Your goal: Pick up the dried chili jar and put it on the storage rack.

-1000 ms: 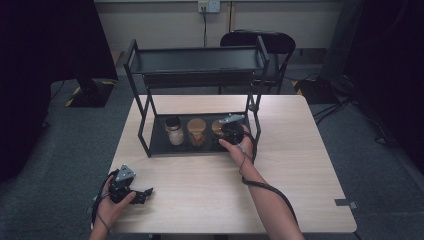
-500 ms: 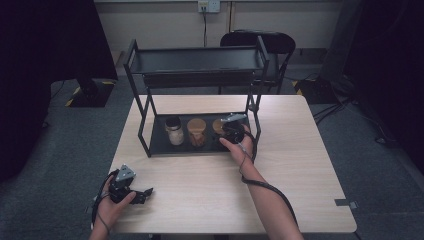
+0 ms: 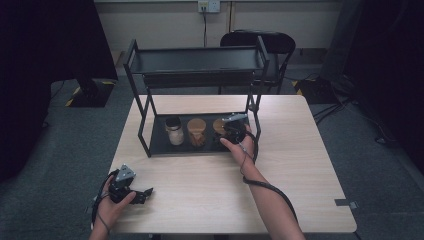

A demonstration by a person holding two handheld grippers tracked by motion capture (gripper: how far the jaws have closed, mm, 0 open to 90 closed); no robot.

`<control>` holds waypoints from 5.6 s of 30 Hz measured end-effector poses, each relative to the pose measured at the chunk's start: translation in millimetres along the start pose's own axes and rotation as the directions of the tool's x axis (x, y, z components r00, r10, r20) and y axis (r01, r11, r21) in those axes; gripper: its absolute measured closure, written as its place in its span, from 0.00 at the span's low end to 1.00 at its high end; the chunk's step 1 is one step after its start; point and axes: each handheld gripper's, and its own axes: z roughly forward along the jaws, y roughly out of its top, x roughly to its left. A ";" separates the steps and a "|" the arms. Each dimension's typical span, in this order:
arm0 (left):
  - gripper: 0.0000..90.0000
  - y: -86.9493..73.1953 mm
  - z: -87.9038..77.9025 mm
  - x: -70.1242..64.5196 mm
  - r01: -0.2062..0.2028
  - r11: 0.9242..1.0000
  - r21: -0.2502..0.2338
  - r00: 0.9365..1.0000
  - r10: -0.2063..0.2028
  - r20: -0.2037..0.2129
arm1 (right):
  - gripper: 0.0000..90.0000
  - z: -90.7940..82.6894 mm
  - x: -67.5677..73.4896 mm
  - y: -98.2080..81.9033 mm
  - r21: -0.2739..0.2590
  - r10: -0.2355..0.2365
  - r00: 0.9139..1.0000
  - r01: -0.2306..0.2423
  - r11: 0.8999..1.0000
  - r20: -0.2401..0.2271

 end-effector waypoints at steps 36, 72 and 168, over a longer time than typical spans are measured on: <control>0.00 0.1 0.1 0.1 -0.001 1.000 0.000 1.000 0.001 0.000 | 0.02 -32.2 17.8 -4.5 -0.017 0.044 0.999 -0.044 0.999 -0.026; 0.00 0.1 0.2 0.1 -0.001 1.000 0.000 1.000 0.001 0.000 | 0.03 -57.7 29.3 -29.6 -0.024 0.032 0.994 -0.035 0.999 -0.109; 0.00 0.1 0.1 0.1 -0.002 1.000 0.000 1.000 0.002 0.000 | 0.03 -129.6 -5.6 -104.7 -0.029 0.025 0.985 -0.030 0.999 -0.171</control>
